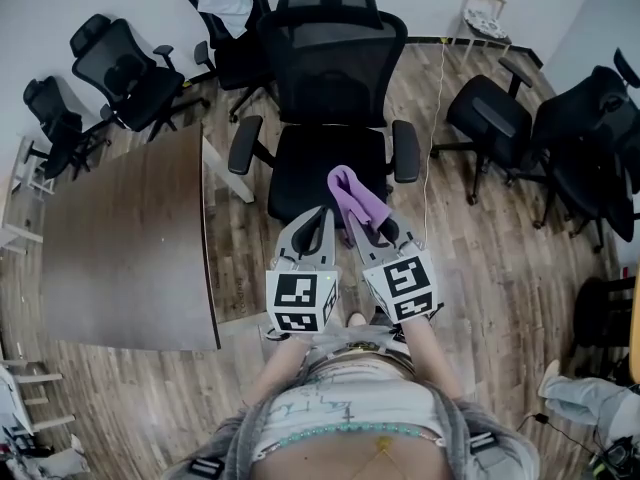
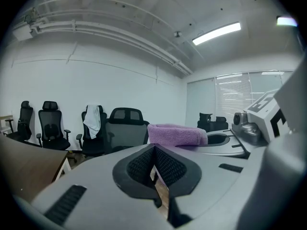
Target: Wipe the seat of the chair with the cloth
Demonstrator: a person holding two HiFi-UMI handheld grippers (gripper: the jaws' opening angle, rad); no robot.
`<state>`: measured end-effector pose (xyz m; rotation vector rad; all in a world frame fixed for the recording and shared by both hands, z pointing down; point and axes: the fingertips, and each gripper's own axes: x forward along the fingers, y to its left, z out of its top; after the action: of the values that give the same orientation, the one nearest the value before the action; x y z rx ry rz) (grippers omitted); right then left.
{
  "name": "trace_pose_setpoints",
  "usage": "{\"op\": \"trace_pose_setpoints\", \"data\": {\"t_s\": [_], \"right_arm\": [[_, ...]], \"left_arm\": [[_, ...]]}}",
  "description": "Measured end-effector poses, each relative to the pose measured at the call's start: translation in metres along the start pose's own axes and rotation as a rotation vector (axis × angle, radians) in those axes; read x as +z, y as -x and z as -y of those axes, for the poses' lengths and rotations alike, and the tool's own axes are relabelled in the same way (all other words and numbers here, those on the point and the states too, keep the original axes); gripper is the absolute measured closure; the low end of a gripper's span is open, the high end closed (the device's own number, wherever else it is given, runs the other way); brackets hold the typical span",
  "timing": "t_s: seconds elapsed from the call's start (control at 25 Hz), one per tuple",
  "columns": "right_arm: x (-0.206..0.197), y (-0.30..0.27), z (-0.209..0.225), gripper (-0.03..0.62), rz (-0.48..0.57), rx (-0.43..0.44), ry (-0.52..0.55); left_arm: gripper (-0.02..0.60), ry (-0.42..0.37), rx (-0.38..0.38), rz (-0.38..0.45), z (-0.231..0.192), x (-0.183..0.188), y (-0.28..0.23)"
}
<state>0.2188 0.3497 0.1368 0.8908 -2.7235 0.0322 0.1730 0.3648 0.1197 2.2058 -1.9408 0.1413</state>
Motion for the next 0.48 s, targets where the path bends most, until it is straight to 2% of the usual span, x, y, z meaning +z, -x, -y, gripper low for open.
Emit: {"op": "trace_pose_setpoints", "data": {"t_s": [0.48], "right_arm": [[0.032,-0.086,0.042,0.546,0.008,-0.104,-0.011]], "left_arm": [[0.574,-0.021,-0.082,0.01,-0.07,0.033,-0.074]]}}
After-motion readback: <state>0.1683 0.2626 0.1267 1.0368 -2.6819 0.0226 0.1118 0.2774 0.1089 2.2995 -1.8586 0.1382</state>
